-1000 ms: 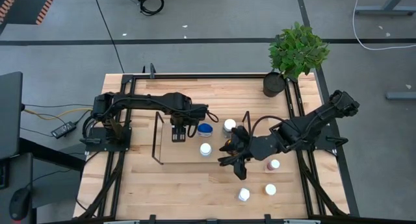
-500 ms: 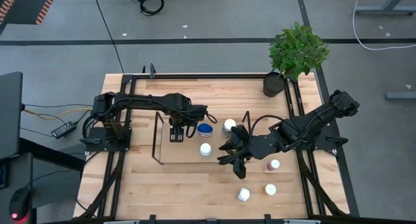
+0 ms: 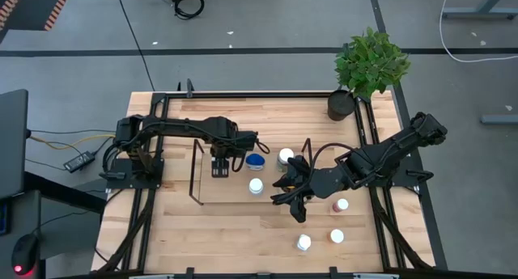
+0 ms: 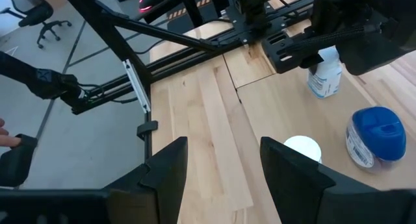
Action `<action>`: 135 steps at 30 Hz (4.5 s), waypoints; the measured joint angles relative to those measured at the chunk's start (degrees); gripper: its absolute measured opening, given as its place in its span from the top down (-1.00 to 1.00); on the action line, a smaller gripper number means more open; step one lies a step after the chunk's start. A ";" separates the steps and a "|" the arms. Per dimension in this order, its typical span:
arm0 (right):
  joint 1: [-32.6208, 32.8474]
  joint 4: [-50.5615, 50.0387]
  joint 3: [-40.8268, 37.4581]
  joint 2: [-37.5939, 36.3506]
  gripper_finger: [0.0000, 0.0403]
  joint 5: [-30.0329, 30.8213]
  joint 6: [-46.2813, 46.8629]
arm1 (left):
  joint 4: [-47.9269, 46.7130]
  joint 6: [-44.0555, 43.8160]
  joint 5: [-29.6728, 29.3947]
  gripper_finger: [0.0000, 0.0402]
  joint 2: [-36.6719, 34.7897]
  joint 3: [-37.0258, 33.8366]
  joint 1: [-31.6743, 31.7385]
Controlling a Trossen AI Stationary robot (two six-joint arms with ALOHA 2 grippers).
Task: Pick and place medicine bottles onto shelf by color
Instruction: Put the white and blue medicine bottle on the shelf, then put the orange medicine bottle on the shelf
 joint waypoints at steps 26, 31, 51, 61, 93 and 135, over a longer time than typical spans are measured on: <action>0.05 -3.25 0.00 0.02 0.01 -2.70 7.99 | -3.73 -10.78 -0.01 -0.44 -2.82 17.90 -3.11; 1.48 -5.13 0.00 0.02 0.01 -4.76 12.97 | -3.20 -15.13 -0.01 -0.44 -2.82 26.61 -6.51; 24.75 -27.17 0.00 1.85 0.01 1.81 44.34 | 23.26 -41.21 -18.11 -0.43 -3.76 31.20 -31.05; 26.66 -27.19 0.00 7.27 -0.30 -1.96 43.65 | 31.28 -42.65 -20.29 -0.43 -0.88 30.08 -34.73; 33.73 -34.87 0.02 7.93 -0.61 -14.43 81.09 | 48.95 -36.07 -10.94 -0.44 13.82 30.10 -34.75; 27.73 -36.00 -5.36 22.93 -0.51 -16.43 82.53 | 48.40 -31.55 -13.56 -0.13 11.67 49.24 -37.97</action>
